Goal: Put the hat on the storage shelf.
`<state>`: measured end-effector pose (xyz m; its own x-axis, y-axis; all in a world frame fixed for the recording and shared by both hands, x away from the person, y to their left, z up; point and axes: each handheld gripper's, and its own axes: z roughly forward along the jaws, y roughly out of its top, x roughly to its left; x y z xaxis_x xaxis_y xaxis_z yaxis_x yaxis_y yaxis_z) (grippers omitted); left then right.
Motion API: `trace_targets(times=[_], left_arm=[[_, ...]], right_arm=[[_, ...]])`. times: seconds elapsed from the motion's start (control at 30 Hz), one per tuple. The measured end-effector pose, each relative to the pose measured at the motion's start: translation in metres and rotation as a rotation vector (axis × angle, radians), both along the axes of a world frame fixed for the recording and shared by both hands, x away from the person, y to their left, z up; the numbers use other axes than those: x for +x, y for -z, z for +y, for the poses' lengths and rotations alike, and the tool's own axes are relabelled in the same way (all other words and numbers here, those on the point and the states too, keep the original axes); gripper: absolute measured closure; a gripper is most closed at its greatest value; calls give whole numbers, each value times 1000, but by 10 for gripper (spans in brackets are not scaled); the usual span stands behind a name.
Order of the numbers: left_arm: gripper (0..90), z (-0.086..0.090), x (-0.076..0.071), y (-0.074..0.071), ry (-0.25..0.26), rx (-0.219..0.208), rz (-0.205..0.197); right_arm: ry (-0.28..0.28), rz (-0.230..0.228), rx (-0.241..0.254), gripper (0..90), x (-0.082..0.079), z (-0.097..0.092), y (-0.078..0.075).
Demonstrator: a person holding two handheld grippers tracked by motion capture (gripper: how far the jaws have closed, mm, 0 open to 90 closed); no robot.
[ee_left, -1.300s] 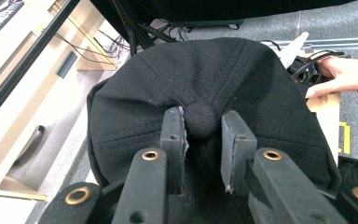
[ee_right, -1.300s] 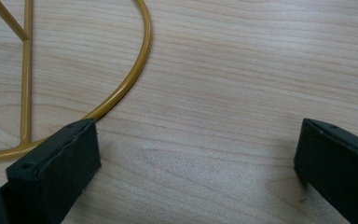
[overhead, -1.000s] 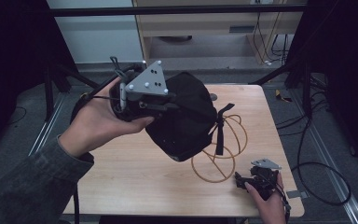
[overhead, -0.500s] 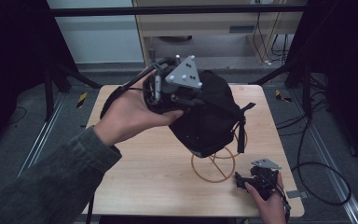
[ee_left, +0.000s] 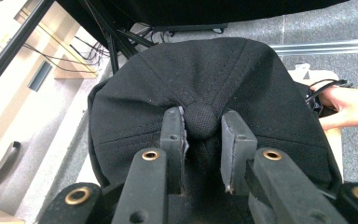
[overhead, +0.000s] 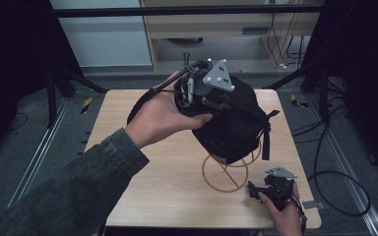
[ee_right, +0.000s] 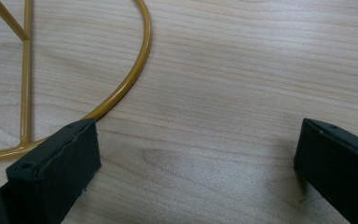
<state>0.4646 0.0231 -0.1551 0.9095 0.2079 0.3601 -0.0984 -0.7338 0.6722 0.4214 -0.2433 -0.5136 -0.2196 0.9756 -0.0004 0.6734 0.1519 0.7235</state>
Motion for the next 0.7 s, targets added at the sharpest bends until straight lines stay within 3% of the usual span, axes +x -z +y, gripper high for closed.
trace_targets(times=[0.4,0.7], left_arm=[[732,-11,10,11,-20,30,11],[732,-28,10,27,1,65,22]], right_arm=[[-1,0,-1,4,0,0,0],[0,0,-1,4,0,0,0]])
